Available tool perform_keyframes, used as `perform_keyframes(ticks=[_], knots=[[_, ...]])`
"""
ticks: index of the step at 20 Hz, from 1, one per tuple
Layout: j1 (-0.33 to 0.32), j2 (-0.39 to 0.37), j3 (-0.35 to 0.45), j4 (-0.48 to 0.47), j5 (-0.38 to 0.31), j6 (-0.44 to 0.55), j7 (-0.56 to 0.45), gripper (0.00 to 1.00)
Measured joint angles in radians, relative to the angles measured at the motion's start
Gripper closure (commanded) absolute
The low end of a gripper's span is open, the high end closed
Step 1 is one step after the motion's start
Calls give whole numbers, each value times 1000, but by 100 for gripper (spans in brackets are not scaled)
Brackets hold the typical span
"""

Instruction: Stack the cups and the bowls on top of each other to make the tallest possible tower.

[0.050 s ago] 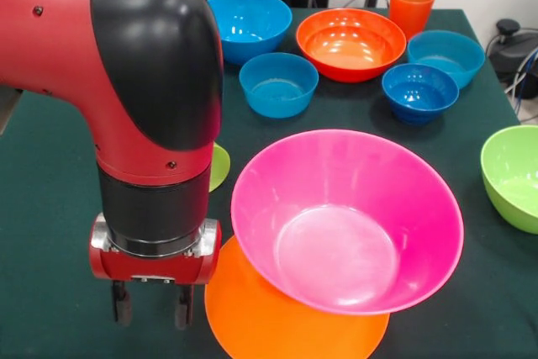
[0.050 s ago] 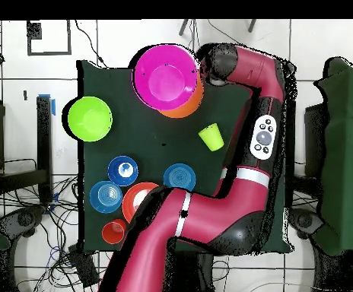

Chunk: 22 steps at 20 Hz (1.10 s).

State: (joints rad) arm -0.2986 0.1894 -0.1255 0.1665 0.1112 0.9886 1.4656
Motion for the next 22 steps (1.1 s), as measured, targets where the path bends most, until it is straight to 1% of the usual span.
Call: perform_keyframes(ticks=[8,16,22], knots=[[0,8,0,0,34,0,0,0],[-1,11,0,-1,48,2,0,0],[-5,16,-10,-28,74,33,-8,0]])
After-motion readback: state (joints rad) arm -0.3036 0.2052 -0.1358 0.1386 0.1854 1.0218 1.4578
